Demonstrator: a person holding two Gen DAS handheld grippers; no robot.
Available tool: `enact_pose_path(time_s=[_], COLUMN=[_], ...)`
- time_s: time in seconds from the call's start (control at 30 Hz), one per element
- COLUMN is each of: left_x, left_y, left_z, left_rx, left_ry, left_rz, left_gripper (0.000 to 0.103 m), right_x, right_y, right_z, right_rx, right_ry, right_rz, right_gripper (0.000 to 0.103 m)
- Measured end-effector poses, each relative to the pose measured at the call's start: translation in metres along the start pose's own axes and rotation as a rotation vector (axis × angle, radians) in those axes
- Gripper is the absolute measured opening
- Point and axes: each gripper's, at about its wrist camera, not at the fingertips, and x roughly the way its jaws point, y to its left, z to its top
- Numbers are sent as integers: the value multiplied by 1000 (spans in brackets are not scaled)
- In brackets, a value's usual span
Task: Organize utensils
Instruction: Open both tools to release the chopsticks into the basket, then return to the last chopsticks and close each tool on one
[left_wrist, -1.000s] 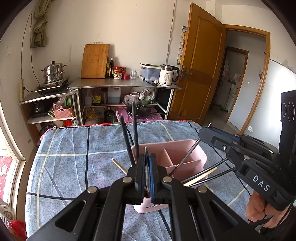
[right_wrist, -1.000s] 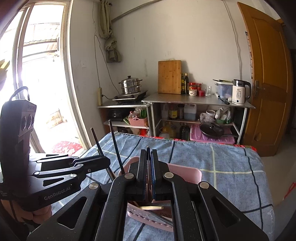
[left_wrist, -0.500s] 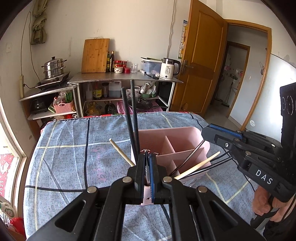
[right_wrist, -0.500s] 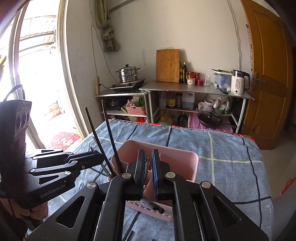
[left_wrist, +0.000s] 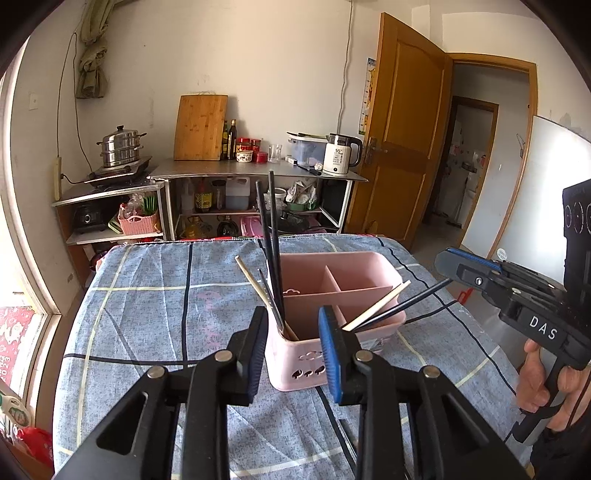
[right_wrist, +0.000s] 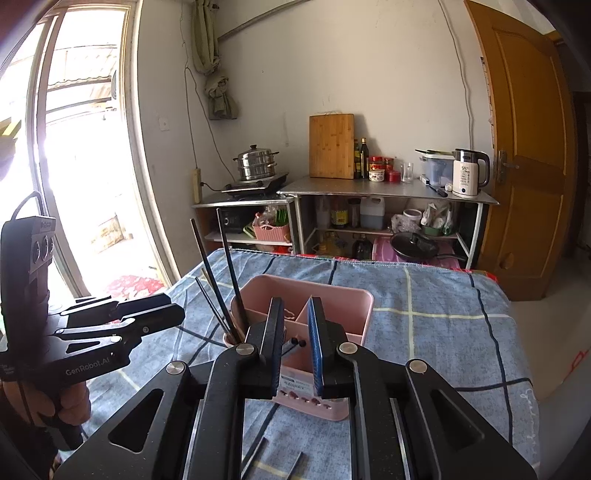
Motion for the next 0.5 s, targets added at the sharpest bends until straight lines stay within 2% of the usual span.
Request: enact_pose_path(time_s=[0.3,0.5], left_x=[-35,-49], left_y=[-13,-26], left_z=[-26,-51], left_rx=[3,21], left_ry=[-55,-61], left_rz=[1,3], left_gripper=[39,41], right_x=[-36,-55], right_y=[-2,-6], right_z=[-21,-44], right_rx=[11,33], right_ry=[-32,-34], right_rz=[9,16], right_gripper=[14,15])
